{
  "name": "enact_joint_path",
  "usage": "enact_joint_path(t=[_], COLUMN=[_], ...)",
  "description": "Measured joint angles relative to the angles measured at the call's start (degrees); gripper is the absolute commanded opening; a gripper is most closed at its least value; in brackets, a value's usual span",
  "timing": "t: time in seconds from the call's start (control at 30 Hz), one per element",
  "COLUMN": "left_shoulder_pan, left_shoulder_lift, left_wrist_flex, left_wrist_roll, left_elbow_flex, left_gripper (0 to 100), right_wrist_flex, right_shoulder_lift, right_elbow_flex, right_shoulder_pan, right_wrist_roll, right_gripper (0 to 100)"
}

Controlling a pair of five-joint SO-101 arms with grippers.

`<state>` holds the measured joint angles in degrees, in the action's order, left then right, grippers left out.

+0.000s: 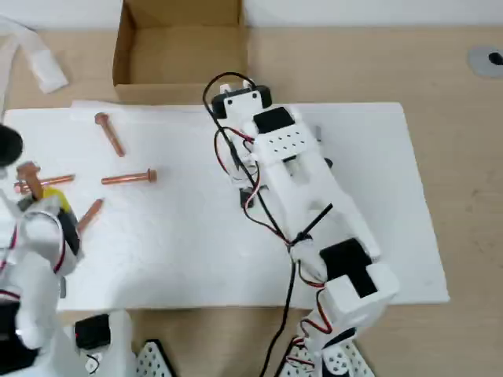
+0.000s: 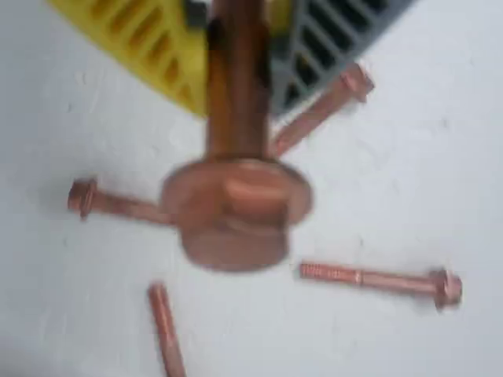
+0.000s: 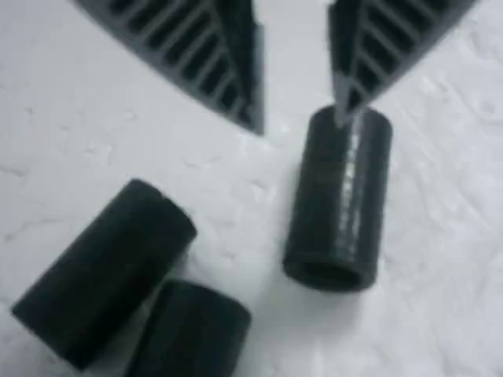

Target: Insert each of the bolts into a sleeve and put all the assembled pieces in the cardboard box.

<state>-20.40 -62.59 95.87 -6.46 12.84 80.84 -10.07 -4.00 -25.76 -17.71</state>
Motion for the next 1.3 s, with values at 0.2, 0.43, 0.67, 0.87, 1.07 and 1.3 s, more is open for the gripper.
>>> enact_joint_path(t=[0.2, 0.43, 0.67, 0.87, 1.07, 1.3], left_shoulder_pan=[0.00, 0.00, 0.00, 0.00, 0.00, 0.00], left_shoulder_lift=[-6.15, -13.63, -18.99, -20.40, -20.40, -20.40], left_wrist_flex=[0.00, 0.00, 0.00, 0.00, 0.00, 0.00], left_wrist_roll=[0.00, 0.00, -0.35, -0.44, -0.44, -0.44], left_elbow_flex=[2.81, 2.81, 5.54, 5.54, 5.54, 5.54], left_gripper=[1, 1, 1, 1, 1, 1], right_wrist_flex=[-0.53, -2.46, -2.46, -1.58, -1.58, -1.58], right_shoulder_lift=[0.00, -1.05, -8.62, -11.43, -12.48, -14.15], right_elbow_flex=[0.00, 0.00, 1.23, 3.96, 4.66, 5.36], right_shoulder_pan=[0.00, -1.58, -2.55, -2.90, -2.90, -3.16], right_wrist_roll=[0.00, 0.00, -3.69, -3.69, -3.69, -1.49], right_gripper=[9.7, 9.7, 9.7, 9.7, 9.7, 9.8])
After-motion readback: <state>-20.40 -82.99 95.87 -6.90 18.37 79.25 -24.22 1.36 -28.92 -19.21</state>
